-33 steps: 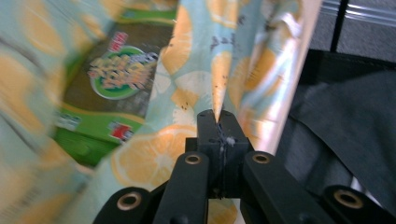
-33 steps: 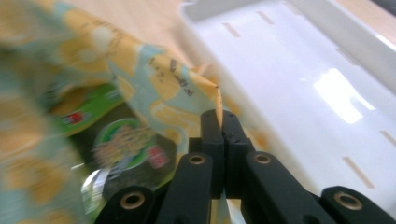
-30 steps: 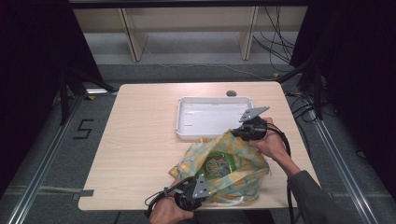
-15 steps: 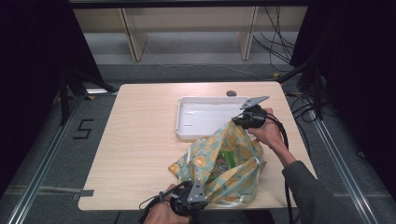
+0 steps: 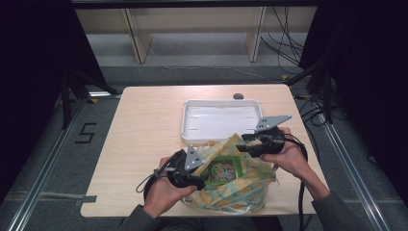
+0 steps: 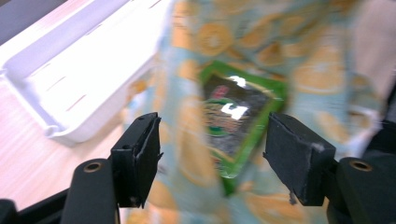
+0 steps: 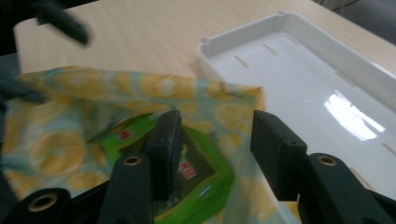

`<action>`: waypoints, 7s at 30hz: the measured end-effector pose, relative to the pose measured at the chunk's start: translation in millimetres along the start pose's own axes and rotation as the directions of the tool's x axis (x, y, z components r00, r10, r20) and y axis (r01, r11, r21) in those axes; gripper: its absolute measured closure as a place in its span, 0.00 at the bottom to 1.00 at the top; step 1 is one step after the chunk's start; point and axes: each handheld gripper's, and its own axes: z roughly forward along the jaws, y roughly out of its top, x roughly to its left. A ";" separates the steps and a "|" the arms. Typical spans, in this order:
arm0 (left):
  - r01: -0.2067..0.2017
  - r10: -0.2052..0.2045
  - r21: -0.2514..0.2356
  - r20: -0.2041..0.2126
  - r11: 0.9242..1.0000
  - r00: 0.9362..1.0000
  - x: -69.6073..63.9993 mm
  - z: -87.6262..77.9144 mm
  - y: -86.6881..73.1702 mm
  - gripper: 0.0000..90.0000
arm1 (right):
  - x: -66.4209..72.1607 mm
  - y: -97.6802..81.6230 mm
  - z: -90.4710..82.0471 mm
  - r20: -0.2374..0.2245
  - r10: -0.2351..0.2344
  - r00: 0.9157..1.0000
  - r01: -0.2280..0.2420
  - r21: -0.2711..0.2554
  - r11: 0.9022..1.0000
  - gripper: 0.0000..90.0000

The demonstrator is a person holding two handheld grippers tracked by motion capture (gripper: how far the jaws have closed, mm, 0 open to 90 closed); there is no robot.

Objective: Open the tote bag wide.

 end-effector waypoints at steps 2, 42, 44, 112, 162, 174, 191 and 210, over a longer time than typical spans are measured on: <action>-0.010 0.010 0.033 0.005 0.999 1.000 6.5 9.1 4.6 0.38 | 8.3 -7.0 -3.7 -0.038 -0.003 0.999 0.004 0.013 1.000 0.59; 0.086 -0.083 0.069 -0.048 0.994 0.995 85.9 78.2 18.8 0.50 | 60.1 -43.2 0.3 -0.196 -0.102 0.975 0.125 0.106 0.986 0.67; 0.078 -0.077 0.040 -0.033 0.996 0.996 80.3 62.7 23.9 0.44 | 52.6 -27.8 -5.9 -0.155 -0.111 0.982 0.119 0.045 0.992 0.65; 0.075 -0.081 0.044 0.173 0.996 0.982 -20.4 35.1 -49.5 0.99 | 8.4 -18.2 91.6 -0.100 -0.033 0.994 0.059 0.263 0.963 0.50; 0.010 -0.046 0.180 0.199 0.984 0.979 -34.2 77.7 -50.3 0.99 | 7.6 -17.7 91.0 -0.233 0.227 0.945 -0.134 0.358 0.924 0.73; 0.018 -0.048 0.149 0.195 0.989 0.980 -32.2 68.2 -44.2 0.92 | 14.4 -10.2 81.9 -0.286 0.216 0.934 -0.111 0.341 0.934 0.84; 0.025 -0.026 0.019 0.038 0.999 0.999 3.3 -9.7 -16.1 0.55 | 16.1 -7.7 64.3 -0.256 0.165 0.952 -0.075 0.328 0.942 0.85; 0.116 -0.115 0.100 -0.014 0.988 0.993 52.8 33.1 -36.8 0.92 | 14.8 -0.2 50.0 -0.250 0.113 0.962 -0.040 0.278 0.960 0.85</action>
